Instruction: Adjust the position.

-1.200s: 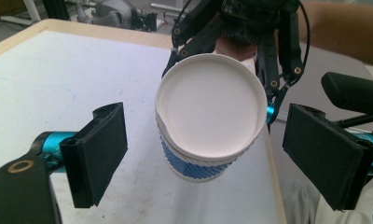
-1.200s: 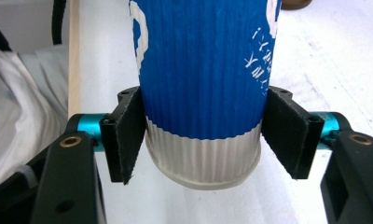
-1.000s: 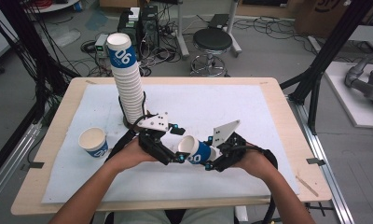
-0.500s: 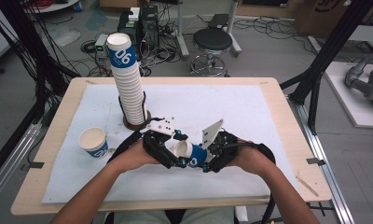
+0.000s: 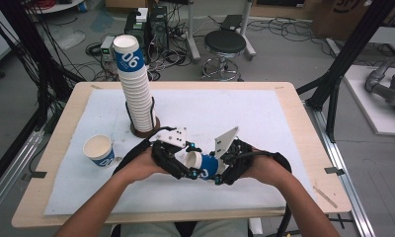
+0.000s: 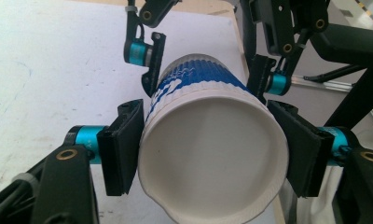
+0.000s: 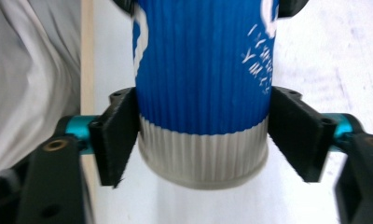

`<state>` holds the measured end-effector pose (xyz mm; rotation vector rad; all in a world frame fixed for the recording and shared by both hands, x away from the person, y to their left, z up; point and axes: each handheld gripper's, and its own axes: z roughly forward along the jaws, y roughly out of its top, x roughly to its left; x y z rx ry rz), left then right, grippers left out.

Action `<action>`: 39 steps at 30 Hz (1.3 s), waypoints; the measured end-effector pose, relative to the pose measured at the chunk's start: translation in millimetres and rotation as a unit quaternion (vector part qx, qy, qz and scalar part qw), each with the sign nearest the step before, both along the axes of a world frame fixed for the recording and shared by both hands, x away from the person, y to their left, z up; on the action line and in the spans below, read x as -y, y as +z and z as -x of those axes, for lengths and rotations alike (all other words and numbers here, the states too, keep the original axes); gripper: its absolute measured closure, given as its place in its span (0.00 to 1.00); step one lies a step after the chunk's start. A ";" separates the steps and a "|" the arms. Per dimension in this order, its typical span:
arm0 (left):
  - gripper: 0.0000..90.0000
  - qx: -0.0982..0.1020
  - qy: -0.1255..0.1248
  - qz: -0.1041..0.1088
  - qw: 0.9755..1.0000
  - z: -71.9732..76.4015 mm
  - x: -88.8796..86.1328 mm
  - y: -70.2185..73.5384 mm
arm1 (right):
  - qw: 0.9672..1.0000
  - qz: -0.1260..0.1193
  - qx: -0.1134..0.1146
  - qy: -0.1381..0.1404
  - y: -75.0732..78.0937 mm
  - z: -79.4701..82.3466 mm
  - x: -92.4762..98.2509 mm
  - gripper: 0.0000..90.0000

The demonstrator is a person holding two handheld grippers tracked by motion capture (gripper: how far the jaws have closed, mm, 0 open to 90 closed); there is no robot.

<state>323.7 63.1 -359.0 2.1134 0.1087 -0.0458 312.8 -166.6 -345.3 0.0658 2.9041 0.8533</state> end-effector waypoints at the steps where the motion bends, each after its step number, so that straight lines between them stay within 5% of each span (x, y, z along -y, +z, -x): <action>1: 0.34 0.000 0.000 0.004 1.000 -0.1 -0.5 0.0 | 1.000 -0.011 -0.003 -0.002 -0.3 0.4 2.0 0.23; 8: 0.34 -0.004 0.012 0.038 0.999 -2.2 -10.5 -0.6 | 0.996 -0.089 -0.003 -0.016 3.0 1.6 19.8 0.23; 18: 0.34 -0.003 0.023 0.085 0.996 -2.7 -25.0 -4.3 | 0.977 -0.209 -0.009 -0.048 -0.8 3.3 43.5 0.23; 23: 0.33 0.004 0.033 0.100 0.994 -2.9 -31.4 -5.4 | 0.967 -0.243 -0.012 -0.073 -6.8 5.3 50.9 0.23; 31: 0.33 0.005 0.040 0.136 0.990 -0.7 -37.8 -9.2 | 0.958 -0.271 -0.015 -0.093 -25.3 10.2 56.2 0.23; 39: 0.33 0.011 0.029 0.150 0.988 2.8 -39.8 -7.7 | 0.951 -0.294 -0.024 -0.097 -38.7 12.4 58.1 0.23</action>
